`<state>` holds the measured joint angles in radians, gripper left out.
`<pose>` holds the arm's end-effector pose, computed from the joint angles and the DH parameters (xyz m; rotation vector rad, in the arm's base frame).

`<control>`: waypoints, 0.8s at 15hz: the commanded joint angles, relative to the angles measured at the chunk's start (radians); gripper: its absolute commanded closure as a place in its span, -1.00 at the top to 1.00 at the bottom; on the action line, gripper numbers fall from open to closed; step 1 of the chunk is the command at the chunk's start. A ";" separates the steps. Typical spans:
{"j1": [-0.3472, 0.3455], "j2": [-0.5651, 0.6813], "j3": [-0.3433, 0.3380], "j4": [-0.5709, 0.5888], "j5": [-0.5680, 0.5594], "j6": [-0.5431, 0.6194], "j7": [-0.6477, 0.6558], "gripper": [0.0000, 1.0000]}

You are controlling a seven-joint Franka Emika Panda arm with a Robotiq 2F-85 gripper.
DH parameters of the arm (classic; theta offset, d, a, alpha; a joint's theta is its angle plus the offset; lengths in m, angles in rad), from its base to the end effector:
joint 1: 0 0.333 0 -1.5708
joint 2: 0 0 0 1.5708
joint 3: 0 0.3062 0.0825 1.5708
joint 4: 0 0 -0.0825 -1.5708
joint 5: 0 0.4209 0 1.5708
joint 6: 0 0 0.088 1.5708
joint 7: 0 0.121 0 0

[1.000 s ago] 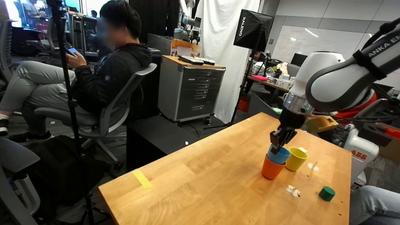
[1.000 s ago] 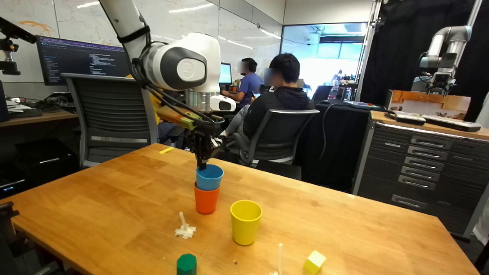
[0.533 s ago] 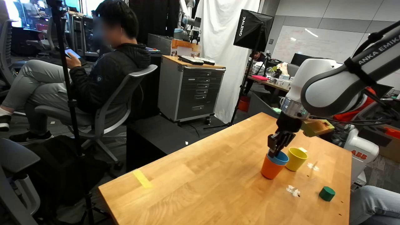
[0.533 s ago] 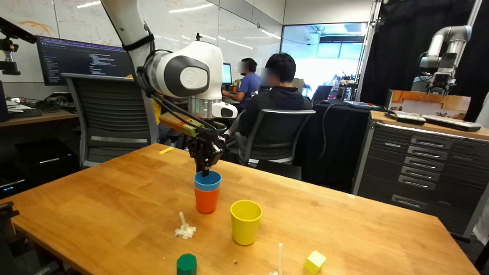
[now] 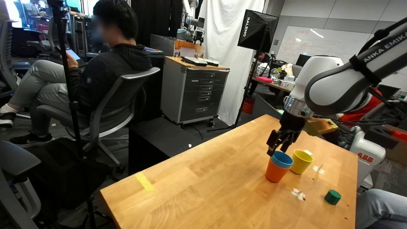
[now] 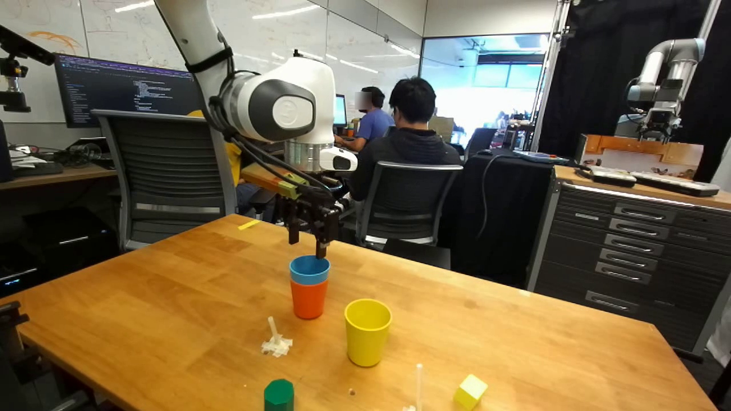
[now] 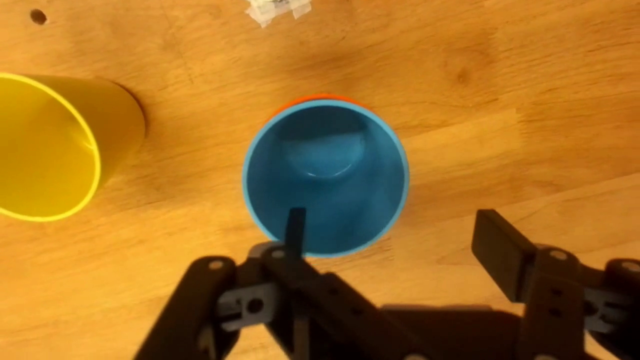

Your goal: Pick the blue cup and place it inside the orange cup. Then, put the yellow cup inside the orange cup

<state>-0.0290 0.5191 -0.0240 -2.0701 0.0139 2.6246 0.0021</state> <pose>0.6060 -0.0329 0.1252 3.1338 -0.0998 0.0556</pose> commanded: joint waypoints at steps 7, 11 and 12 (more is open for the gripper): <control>-0.058 -0.158 0.028 -0.075 0.084 0.147 -0.032 1.00; -0.090 -0.208 0.023 -0.122 0.131 0.209 -0.035 1.00; -0.096 -0.217 0.018 -0.140 0.138 0.230 -0.031 1.00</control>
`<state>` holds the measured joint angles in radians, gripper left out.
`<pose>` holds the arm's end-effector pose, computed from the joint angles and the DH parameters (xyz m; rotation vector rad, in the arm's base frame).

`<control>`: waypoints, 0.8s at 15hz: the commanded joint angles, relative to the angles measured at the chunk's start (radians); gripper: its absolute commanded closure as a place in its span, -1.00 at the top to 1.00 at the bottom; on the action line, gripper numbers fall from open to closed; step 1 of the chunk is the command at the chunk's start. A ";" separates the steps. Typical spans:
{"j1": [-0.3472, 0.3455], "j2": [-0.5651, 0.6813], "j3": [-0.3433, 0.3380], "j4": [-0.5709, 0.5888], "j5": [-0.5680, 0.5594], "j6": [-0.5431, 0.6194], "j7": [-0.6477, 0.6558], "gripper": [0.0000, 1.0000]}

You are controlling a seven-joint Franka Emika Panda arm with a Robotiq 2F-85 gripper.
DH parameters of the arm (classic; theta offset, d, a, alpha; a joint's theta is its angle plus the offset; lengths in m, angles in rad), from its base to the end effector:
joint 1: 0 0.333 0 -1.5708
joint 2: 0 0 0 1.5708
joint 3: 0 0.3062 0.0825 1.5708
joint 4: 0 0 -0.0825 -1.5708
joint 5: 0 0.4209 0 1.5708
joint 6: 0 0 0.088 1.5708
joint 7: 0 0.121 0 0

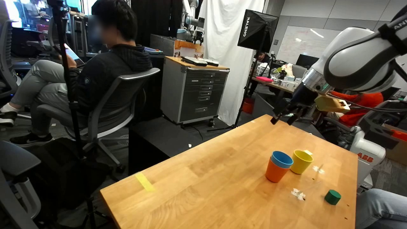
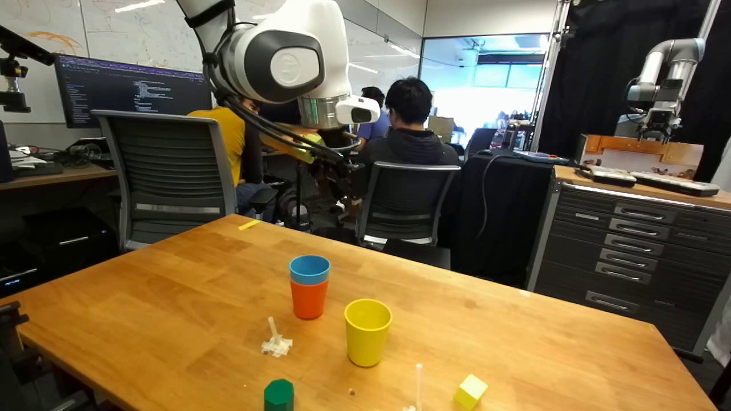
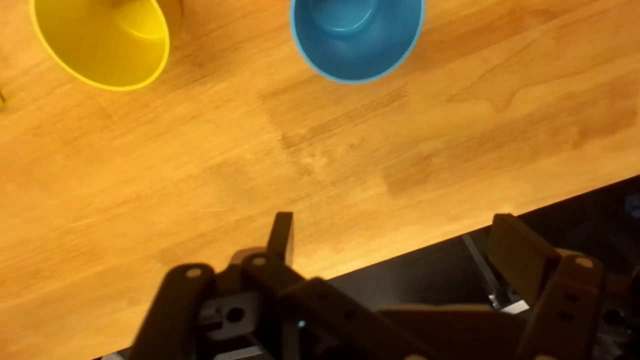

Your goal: Pick the blue cup and place it inside the orange cup. Then, put the yellow cup inside the orange cup

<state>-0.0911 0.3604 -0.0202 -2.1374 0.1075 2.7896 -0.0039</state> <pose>0.6184 -0.0736 0.2127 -3.0649 0.3083 -0.4559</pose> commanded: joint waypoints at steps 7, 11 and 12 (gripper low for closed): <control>-0.155 -0.059 0.083 -0.121 0.205 0.129 -0.117 1.00; -0.234 -0.061 0.120 -0.118 0.294 0.068 -0.183 1.00; -0.250 -0.062 0.120 -0.117 0.308 0.051 -0.190 1.00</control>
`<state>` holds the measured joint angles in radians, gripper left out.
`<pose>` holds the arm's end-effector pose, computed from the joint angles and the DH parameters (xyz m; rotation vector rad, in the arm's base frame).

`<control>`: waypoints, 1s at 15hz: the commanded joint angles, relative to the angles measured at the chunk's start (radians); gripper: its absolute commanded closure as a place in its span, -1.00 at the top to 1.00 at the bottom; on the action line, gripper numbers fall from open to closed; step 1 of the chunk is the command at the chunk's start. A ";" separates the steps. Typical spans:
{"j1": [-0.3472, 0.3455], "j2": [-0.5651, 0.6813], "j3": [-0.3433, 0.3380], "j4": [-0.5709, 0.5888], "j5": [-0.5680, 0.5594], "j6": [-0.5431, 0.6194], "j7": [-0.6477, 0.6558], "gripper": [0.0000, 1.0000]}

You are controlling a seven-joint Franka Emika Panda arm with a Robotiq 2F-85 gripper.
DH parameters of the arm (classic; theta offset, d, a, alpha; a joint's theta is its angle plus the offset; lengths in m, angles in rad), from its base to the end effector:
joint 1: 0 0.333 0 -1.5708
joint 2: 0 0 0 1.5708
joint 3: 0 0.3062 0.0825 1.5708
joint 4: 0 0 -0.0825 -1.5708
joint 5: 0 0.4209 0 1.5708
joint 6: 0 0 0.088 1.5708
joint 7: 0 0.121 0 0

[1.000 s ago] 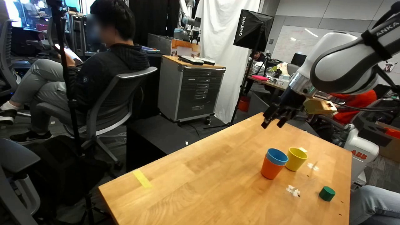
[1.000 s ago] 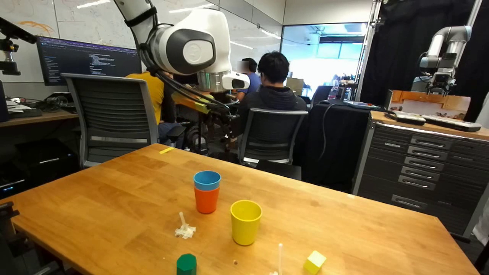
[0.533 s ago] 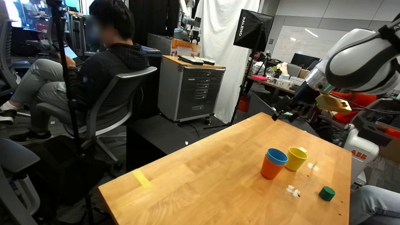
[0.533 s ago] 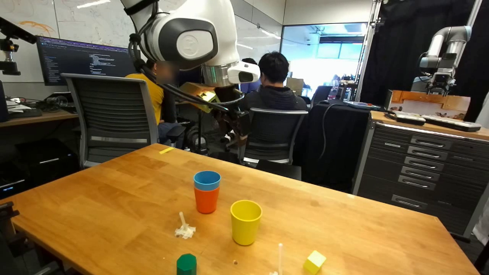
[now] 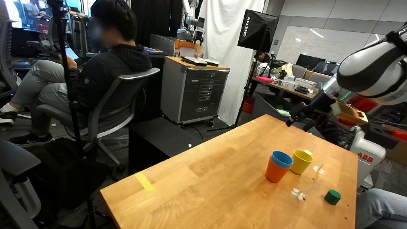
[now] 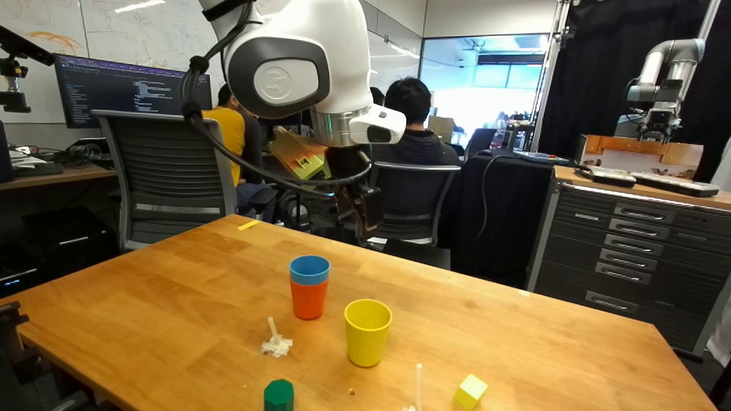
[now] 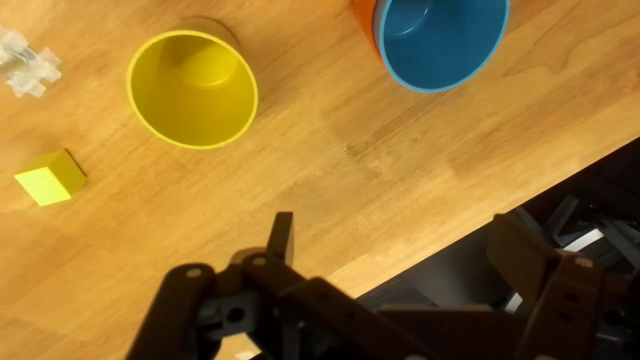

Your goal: Pick the blue cup and place it inside the orange cup. Then, put the yellow cup inside the orange cup

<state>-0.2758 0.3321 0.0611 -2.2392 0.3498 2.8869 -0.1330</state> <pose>0.5755 -0.1439 0.1963 -2.9331 0.6149 -0.5019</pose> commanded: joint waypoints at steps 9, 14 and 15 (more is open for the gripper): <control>-0.057 -0.003 -0.034 0.046 0.057 -0.231 -0.042 1.00; -0.032 0.043 -0.044 0.095 0.042 -0.219 -0.027 1.00; -0.032 0.060 -0.042 0.111 0.043 -0.218 -0.030 1.00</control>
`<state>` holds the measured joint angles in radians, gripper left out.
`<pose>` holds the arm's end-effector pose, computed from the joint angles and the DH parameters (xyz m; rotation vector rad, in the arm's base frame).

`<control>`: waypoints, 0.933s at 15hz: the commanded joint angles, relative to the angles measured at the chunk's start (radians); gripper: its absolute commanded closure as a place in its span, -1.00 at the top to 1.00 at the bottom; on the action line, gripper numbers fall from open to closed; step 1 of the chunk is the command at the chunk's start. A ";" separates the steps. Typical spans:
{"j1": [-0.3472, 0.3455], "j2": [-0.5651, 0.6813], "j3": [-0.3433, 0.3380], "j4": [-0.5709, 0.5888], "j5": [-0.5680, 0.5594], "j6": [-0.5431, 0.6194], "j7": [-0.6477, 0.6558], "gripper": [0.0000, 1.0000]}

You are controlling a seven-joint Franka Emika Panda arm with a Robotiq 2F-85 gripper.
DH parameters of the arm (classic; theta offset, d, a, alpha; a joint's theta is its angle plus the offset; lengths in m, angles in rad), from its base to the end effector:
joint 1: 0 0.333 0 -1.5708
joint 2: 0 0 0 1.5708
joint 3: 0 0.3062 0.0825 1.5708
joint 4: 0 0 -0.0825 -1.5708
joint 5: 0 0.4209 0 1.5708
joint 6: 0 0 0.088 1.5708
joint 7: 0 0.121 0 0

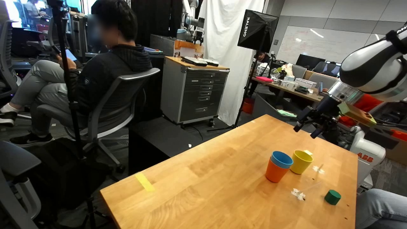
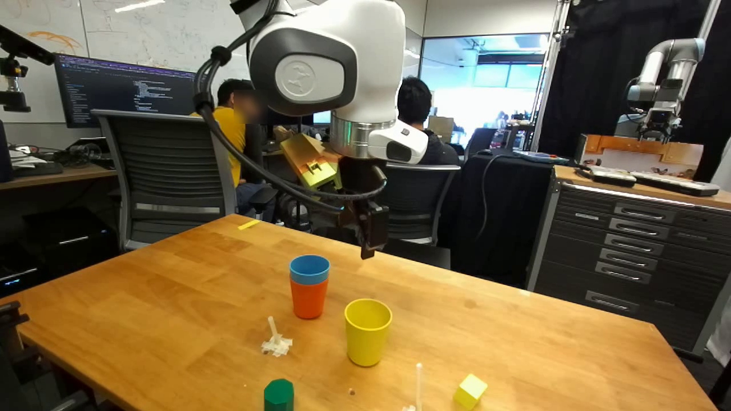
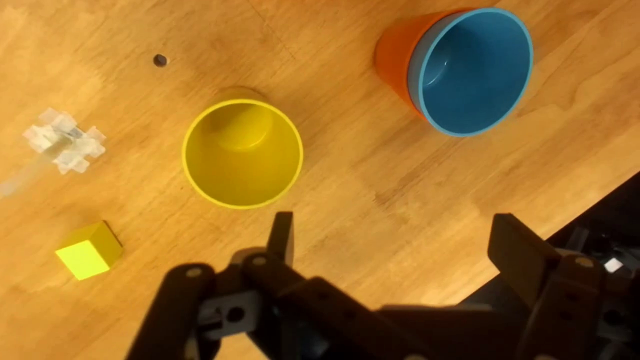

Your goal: Pick the blue cup and place it inside the orange cup. Then, put the yellow cup inside the orange cup

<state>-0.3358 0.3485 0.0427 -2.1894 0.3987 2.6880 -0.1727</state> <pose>0.5644 -0.1802 0.1854 -2.8718 0.6886 -0.2837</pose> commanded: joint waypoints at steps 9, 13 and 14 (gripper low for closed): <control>0.036 0.166 -0.047 0.156 -0.044 -0.048 0.056 1.00; 0.041 0.195 -0.054 0.177 -0.065 -0.067 0.080 1.00; 0.044 0.201 -0.055 0.181 -0.070 -0.073 0.085 1.00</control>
<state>-0.3193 0.5278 0.0136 -2.0488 0.3569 2.6564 -0.1291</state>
